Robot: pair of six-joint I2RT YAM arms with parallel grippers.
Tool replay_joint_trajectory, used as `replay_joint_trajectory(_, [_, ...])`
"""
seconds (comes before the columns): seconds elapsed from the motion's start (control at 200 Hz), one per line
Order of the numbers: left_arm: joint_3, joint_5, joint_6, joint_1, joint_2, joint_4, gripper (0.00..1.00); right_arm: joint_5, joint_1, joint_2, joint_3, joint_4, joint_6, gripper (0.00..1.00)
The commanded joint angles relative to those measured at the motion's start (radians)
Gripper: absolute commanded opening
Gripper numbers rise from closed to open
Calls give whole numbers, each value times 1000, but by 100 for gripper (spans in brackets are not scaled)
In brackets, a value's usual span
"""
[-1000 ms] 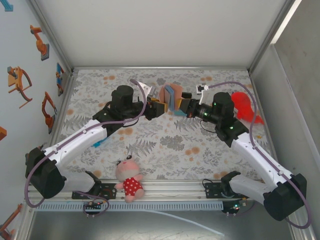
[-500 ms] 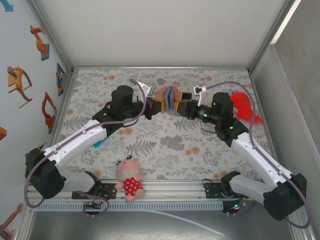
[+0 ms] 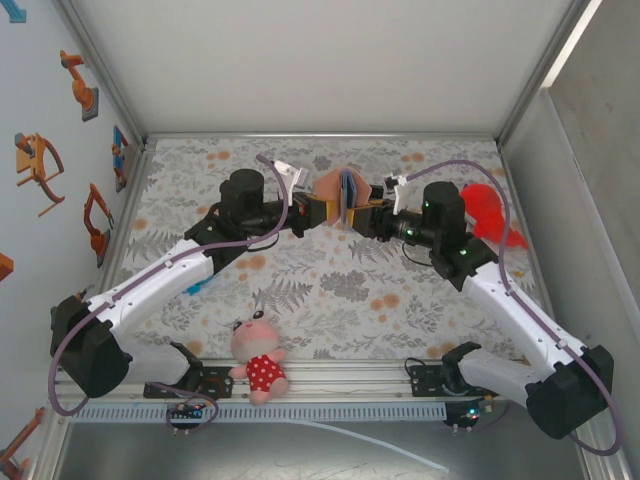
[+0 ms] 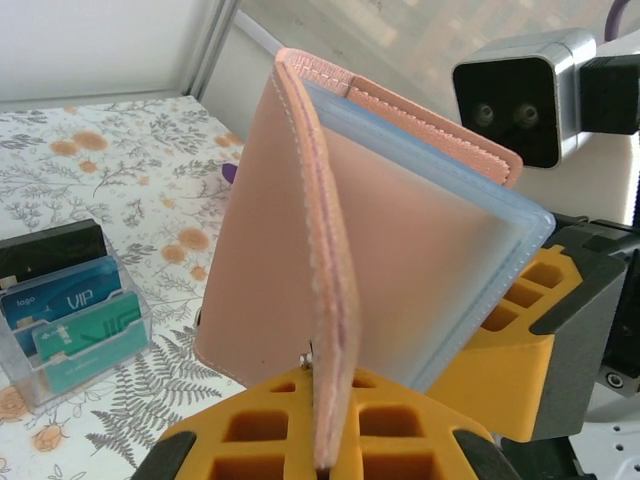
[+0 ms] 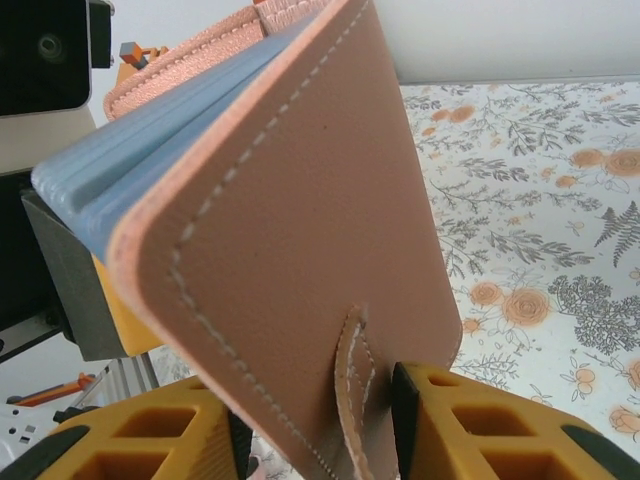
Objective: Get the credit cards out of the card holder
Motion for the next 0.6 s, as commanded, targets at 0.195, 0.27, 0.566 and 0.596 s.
replay_joint_trajectory(0.195, [11, 41, -19, -6, -5, 55, 1, 32, 8, -32, 36, -18, -18, 9])
replay_joint_trajectory(0.27, [8, 29, -11, -6, -5, 42, 8, 44, 8, -40, 40, -30, -18, 0])
replay_joint_trajectory(0.566, [17, 27, 17, -5, 30, 15, 59, 119, 13, -40, 108, -182, -16, 0])
replay_joint_trajectory(0.596, [18, 28, 18, -5, 36, 14, 61, 130, 16, -36, 118, -204, -20, 0])
